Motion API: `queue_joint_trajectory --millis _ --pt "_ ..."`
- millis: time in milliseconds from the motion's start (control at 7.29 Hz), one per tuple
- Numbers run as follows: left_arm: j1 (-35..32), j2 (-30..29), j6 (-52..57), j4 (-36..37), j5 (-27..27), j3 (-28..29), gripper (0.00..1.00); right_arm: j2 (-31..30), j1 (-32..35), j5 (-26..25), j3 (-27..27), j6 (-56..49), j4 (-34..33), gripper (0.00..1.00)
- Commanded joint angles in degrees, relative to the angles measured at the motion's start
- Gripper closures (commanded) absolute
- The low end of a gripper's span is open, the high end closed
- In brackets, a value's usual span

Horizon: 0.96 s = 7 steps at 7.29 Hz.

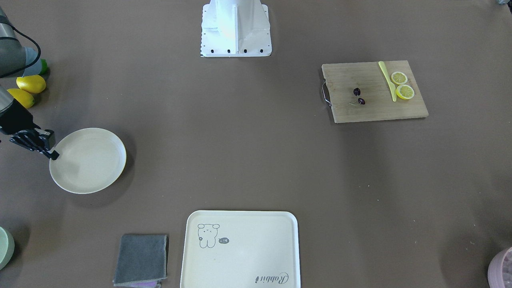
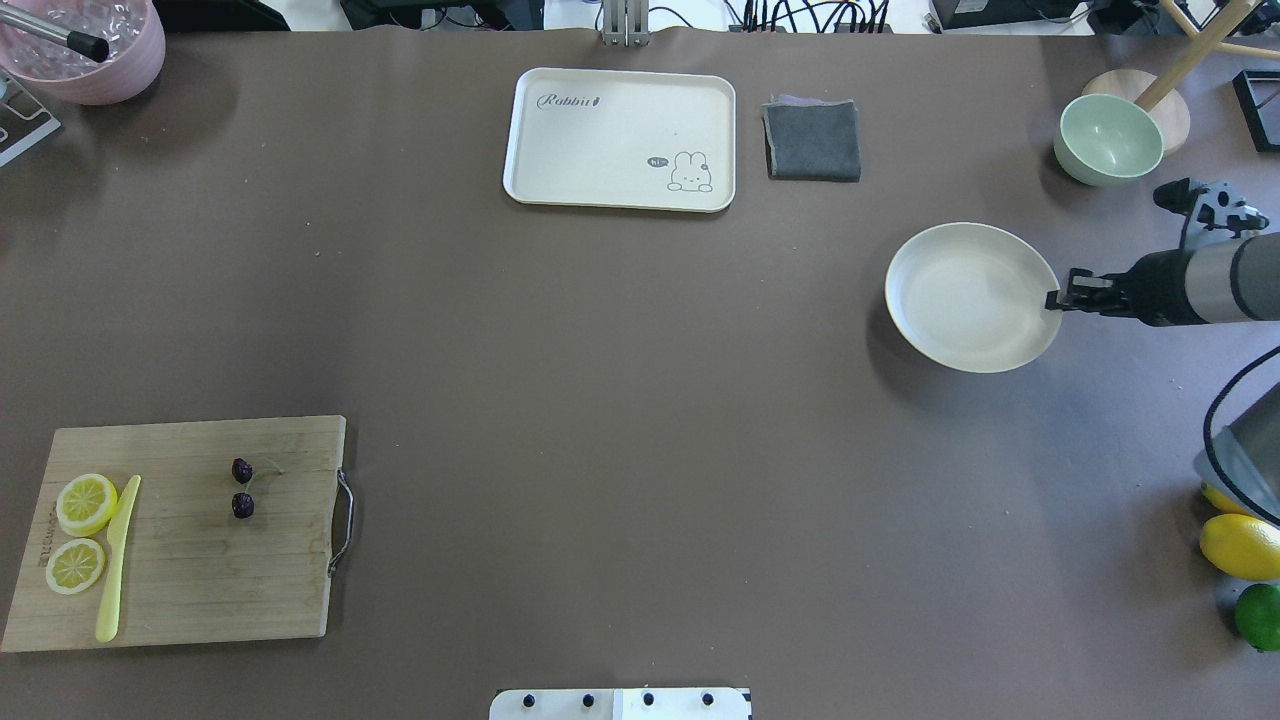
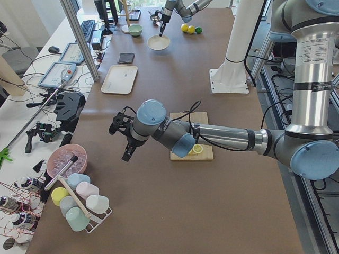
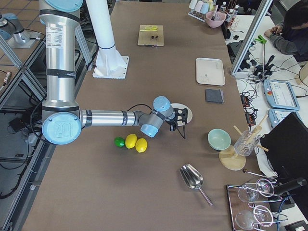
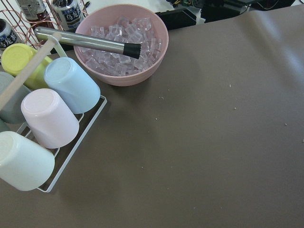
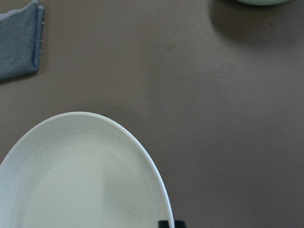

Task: Place red cherry on plate
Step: 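Reach the right gripper to the white plate rim and grasp it, then slide the white plate with the right gripper toward the table center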

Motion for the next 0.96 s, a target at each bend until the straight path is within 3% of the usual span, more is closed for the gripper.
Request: queue_joint_trajectory --millis 0,411,685,823 --pt "0.0 0.35 -0.03 -0.27 0.02 0.03 0.02 8.93 -10.23 -9.07 3.32 11.79 -7.11 1.0" --pt "0.18 0.26 -0.03 -0.27 0.03 0.64 0.02 26.58 -26.33 -26.21 5.54 23.15 -28.09 1.0" --pt "0.18 0.26 -0.03 -0.27 0.11 0.73 0.02 30.07 -32.59 -31.78 5.45 25.02 -32.63 1.0" --pt "0.18 0.26 -0.03 -0.27 0.03 0.73 0.02 29.98 -33.23 -32.85 5.45 24.76 -32.64 0.76"
